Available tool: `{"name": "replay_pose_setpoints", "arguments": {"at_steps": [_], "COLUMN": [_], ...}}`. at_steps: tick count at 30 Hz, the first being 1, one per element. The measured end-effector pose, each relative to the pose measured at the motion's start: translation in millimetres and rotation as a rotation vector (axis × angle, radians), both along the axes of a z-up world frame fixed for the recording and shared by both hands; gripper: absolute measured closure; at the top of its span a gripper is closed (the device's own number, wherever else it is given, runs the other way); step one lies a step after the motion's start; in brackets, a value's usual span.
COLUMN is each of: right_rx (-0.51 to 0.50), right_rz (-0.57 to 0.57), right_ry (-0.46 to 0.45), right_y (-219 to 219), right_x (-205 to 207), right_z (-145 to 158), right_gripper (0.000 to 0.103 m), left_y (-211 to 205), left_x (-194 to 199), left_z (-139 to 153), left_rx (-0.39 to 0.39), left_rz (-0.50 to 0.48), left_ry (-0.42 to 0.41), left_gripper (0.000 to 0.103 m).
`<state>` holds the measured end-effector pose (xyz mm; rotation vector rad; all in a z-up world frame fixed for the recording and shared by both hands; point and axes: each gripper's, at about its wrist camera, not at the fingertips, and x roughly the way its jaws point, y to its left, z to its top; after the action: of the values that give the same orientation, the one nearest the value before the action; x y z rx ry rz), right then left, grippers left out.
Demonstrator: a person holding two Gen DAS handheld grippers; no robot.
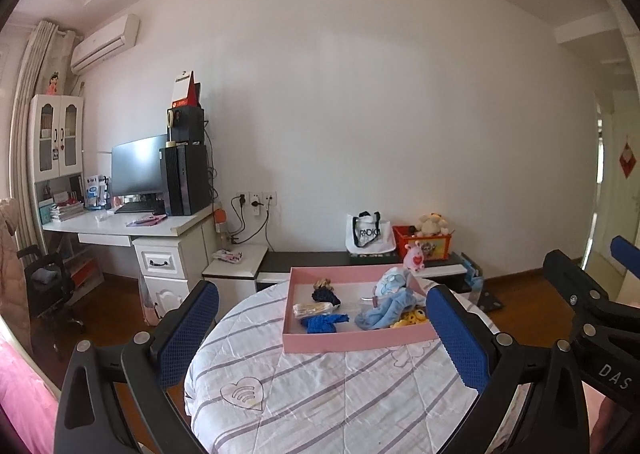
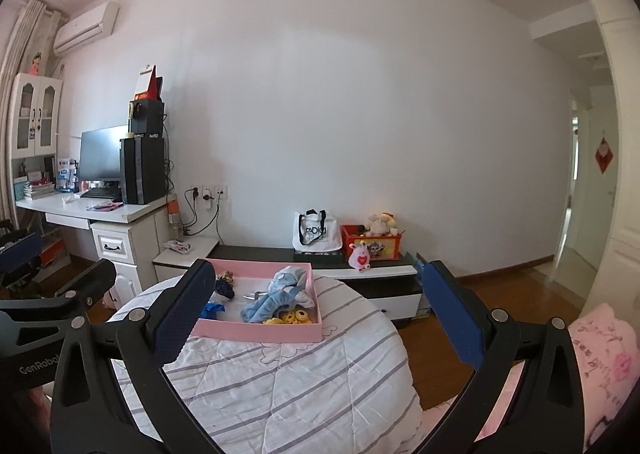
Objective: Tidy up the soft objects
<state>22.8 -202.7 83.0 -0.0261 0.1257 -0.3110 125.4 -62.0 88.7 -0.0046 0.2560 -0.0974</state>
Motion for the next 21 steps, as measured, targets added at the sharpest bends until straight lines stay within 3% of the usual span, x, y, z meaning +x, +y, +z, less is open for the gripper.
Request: {"name": "replay_pose_setpoints", "arguments": {"at_steps": [21], "right_rx": [0.004], "right_rz": [0.001], "right_ry": [-0.014], "right_y": [3.2], "right_x": [-9.3], "right_z": [-1.0], "right_gripper": [0.0], "left_y": [-4.5], "left_x": [-2.2], "left_z": [1.6], "left_rx": [0.012], "left_rz": [0.006], "left_ry": [0.009], "left_gripper": [0.0]}}
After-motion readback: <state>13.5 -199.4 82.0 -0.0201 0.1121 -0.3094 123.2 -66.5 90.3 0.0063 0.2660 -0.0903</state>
